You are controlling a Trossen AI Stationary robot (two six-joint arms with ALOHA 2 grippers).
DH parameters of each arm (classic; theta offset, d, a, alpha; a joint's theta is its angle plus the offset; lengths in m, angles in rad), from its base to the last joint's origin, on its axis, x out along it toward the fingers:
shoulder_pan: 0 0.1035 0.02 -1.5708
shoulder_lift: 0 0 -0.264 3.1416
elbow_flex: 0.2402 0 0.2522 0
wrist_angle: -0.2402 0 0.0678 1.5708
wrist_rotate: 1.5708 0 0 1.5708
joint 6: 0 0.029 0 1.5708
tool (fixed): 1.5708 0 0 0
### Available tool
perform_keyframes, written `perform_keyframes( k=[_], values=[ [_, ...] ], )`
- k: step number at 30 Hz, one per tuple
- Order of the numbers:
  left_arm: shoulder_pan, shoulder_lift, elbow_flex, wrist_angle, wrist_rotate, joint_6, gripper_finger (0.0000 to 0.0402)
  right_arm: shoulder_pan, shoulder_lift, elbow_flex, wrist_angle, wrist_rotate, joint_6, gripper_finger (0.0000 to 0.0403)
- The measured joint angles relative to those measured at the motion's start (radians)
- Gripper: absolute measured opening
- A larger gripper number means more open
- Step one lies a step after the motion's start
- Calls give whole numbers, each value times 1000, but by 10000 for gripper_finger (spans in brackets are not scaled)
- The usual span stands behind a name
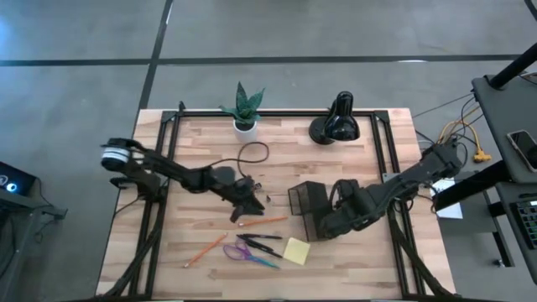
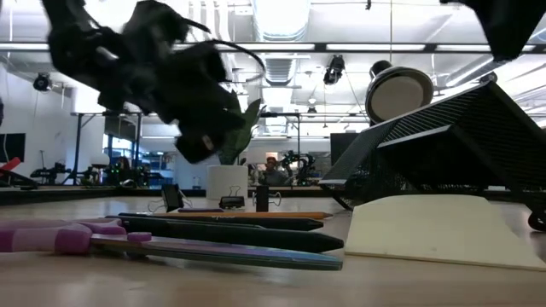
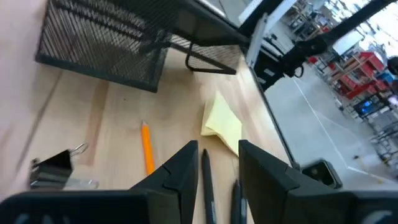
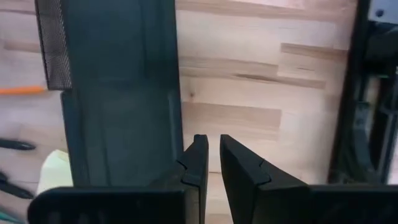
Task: Pick and place office supplies into organizer
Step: Prepare the black desk organizer on the table
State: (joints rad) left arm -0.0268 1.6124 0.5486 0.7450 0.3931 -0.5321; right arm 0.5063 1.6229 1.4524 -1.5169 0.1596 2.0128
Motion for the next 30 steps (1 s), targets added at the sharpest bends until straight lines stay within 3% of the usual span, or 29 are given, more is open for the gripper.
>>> perform_keyframes(
  k=[6,12,15,30],
  values=[
    [0,160,175,-143,-55,57,95,-14,14,-57,82,-1,-69,35],
    [-12,198,353,-408,-261,399,56,-12,15,-83,106,53,-80,36],
    [-12,217,414,-482,-287,513,34,-12,13,-86,99,80,-88,36],
    [-11,399,554,-545,-291,460,17,-13,15,-167,121,108,-106,36]
  ],
)
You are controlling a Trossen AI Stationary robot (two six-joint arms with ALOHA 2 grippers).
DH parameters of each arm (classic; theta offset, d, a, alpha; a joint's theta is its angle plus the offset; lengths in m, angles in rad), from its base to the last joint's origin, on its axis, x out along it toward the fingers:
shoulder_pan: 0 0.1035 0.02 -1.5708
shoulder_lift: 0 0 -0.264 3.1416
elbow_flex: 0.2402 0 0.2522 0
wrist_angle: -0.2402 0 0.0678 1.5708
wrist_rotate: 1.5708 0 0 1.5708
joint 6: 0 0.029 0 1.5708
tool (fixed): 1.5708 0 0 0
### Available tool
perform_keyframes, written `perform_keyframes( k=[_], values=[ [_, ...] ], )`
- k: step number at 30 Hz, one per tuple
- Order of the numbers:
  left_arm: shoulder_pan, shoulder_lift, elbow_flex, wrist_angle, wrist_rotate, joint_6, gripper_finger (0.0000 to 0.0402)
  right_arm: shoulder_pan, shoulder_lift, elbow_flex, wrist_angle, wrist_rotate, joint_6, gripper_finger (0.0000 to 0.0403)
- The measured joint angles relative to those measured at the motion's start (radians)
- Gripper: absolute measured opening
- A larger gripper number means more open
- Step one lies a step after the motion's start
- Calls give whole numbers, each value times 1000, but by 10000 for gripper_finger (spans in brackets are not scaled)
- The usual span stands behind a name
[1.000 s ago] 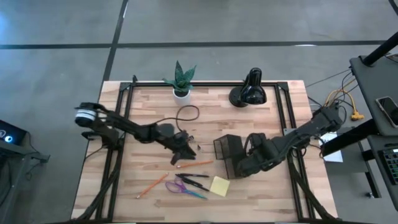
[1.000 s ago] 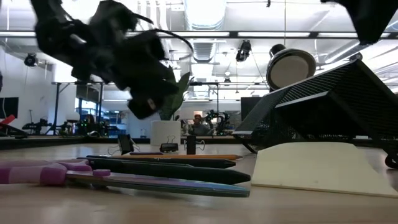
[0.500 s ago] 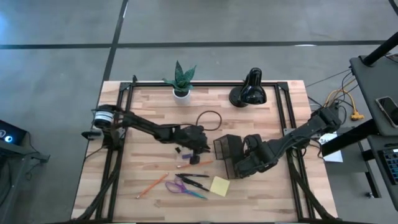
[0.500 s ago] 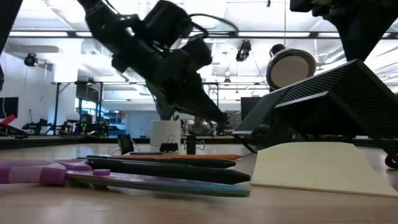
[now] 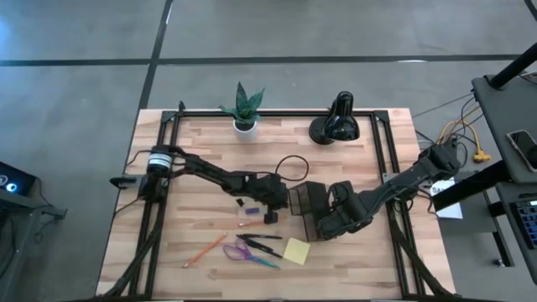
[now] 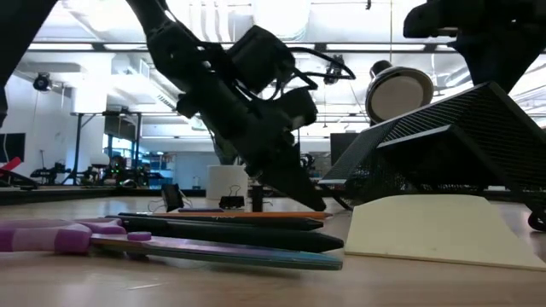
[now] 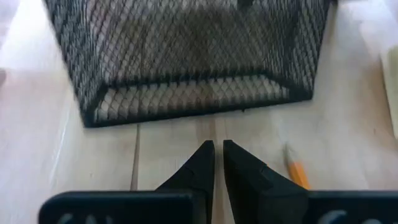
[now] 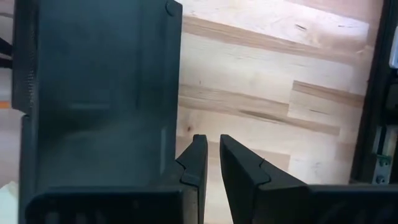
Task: Pick and place office supplies into organizer
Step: Prepare the black desk organizer on the table
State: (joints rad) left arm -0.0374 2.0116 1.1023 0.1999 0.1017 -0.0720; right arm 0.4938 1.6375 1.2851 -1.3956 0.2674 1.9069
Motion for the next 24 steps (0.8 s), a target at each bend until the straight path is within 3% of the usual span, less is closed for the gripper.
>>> perform_keyframes(
  k=[10,24],
  values=[
    [0,55,112,18,-3,-1,17,-3,1,-99,251,1,-89,36],
    [-1,18,184,146,24,0,17,-5,1,-150,290,-26,-86,36]
  ],
)
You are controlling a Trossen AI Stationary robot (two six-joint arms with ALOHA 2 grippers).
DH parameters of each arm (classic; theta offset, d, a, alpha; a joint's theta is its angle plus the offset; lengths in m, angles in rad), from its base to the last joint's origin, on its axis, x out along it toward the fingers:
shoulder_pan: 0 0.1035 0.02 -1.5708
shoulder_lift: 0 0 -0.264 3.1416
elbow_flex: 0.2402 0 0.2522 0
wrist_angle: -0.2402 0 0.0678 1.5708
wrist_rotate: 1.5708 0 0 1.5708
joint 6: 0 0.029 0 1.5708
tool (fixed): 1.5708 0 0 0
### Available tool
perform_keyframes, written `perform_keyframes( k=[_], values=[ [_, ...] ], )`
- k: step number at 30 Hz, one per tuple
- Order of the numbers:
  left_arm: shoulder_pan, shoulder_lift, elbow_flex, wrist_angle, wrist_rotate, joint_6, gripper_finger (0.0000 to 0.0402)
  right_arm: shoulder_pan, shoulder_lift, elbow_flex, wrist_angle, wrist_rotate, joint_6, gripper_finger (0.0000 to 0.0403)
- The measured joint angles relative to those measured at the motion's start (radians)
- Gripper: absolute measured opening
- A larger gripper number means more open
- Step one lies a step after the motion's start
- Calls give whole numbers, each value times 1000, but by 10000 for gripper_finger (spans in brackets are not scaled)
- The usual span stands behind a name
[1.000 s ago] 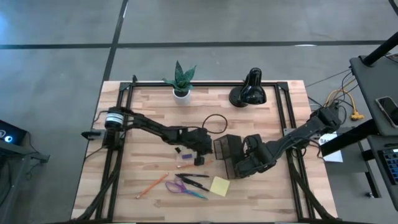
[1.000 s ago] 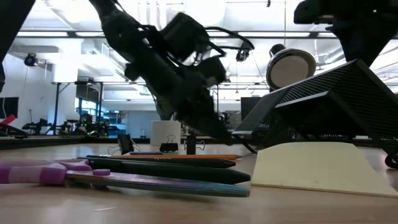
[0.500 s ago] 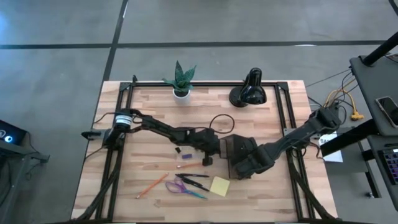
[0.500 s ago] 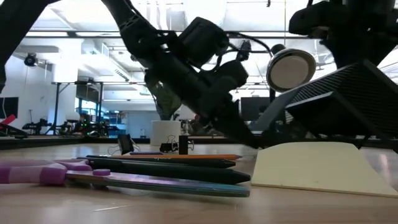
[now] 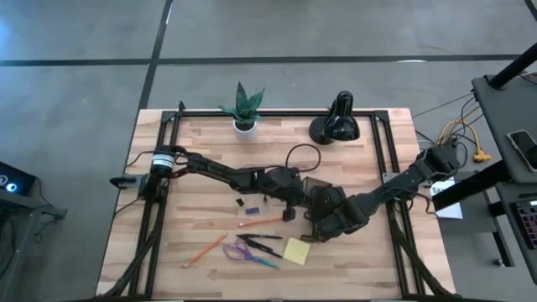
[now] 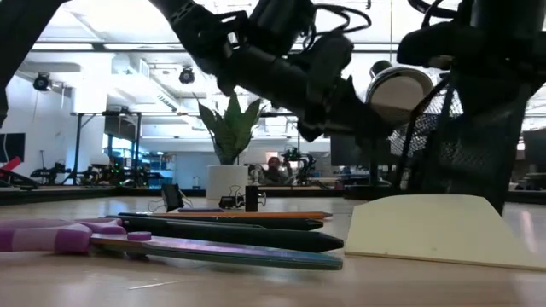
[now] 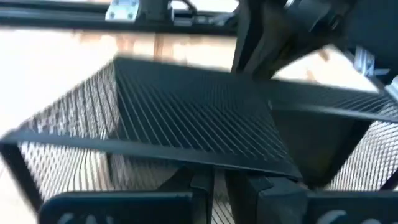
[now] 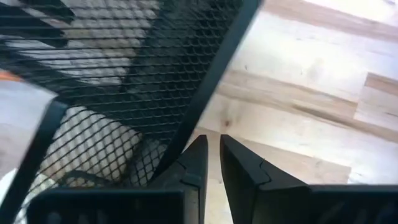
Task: Pick and place office supplies into organizer
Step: Prepare the black desk organizer on the table
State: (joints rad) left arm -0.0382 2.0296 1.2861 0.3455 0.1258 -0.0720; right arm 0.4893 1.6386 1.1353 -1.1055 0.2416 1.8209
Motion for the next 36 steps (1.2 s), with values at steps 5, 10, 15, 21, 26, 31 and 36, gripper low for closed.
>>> perform_keyframes(
  k=[5,10,15,21,26,31,36],
  values=[
    [-3,0,19,-5,13,0,17,1,0,-34,104,-15,-36,36],
    [-7,-30,37,-105,24,1,17,-14,0,-89,252,-15,-101,36],
    [-12,-87,32,-249,-57,35,17,-30,0,-122,295,-20,-139,36],
    [-8,-158,35,-249,-107,81,17,-29,0,-113,115,-22,-64,36],
    [13,-171,51,-261,-225,213,17,-9,-2,-28,-2,86,-1,36],
    [75,-187,43,-397,-233,210,17,-2,-2,51,114,80,-107,36],
    [137,-193,3,-480,-171,211,17,35,-2,89,245,131,-126,36]
  ],
)
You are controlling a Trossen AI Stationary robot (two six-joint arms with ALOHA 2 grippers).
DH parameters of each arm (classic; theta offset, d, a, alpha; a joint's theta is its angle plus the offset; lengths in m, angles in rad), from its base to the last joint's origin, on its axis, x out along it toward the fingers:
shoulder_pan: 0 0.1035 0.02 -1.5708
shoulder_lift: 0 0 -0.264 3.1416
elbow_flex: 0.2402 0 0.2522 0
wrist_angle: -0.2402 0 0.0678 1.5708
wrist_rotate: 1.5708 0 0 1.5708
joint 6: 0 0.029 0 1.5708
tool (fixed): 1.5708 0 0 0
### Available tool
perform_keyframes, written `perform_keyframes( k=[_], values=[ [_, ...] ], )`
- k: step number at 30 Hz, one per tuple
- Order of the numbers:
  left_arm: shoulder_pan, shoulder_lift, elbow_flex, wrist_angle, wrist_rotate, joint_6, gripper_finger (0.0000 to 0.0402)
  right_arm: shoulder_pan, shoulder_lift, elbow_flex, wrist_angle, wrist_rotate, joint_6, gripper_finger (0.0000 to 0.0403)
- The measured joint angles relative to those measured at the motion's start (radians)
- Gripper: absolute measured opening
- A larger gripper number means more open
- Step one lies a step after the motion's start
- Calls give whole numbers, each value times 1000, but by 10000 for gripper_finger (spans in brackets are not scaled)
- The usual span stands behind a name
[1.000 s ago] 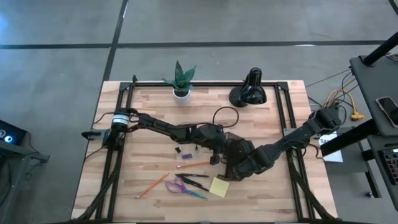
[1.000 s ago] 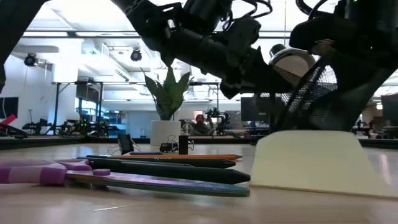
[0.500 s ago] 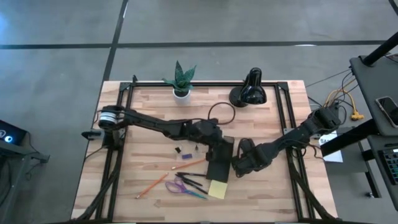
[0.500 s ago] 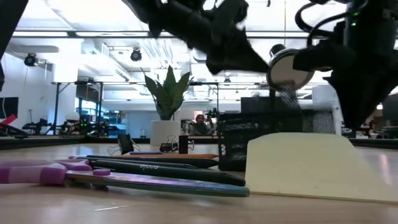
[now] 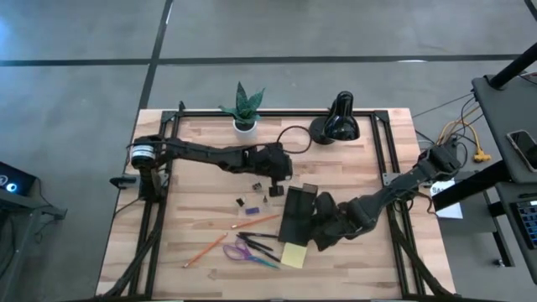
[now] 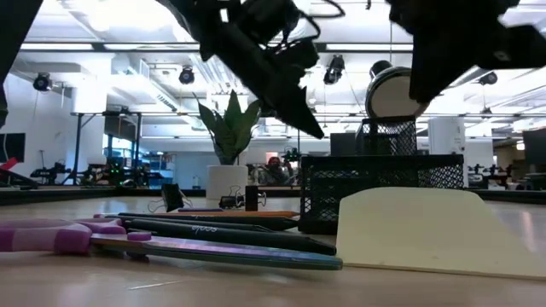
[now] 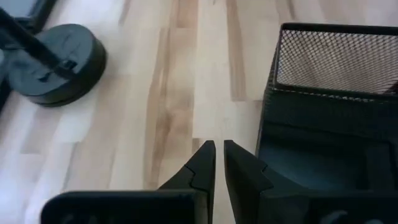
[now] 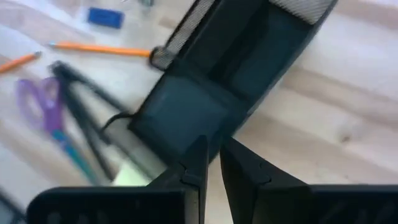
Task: Pick and place office supplies into organizer
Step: Prepare the black desk organizer on the table
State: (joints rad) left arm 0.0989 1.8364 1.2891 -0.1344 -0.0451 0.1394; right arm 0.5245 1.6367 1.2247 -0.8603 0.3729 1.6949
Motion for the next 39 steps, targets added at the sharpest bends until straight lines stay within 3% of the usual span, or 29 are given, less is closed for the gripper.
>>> perform_keyframes(
  k=[4,10,15,19,27,39],
  values=[
    [54,5,-47,69,115,2,17,12,1,-4,41,1,55,36],
    [90,9,-130,218,124,28,17,-15,22,-5,64,-5,33,36],
    [99,29,-139,247,138,28,17,-69,72,-6,94,-37,-62,36],
    [103,48,-136,290,205,26,17,-87,78,-6,78,-52,-86,36],
    [104,152,-119,317,358,-62,17,-103,78,-17,22,-88,-125,36],
    [56,175,-117,247,450,-199,17,-165,78,-25,-102,-89,-222,36]
  ],
)
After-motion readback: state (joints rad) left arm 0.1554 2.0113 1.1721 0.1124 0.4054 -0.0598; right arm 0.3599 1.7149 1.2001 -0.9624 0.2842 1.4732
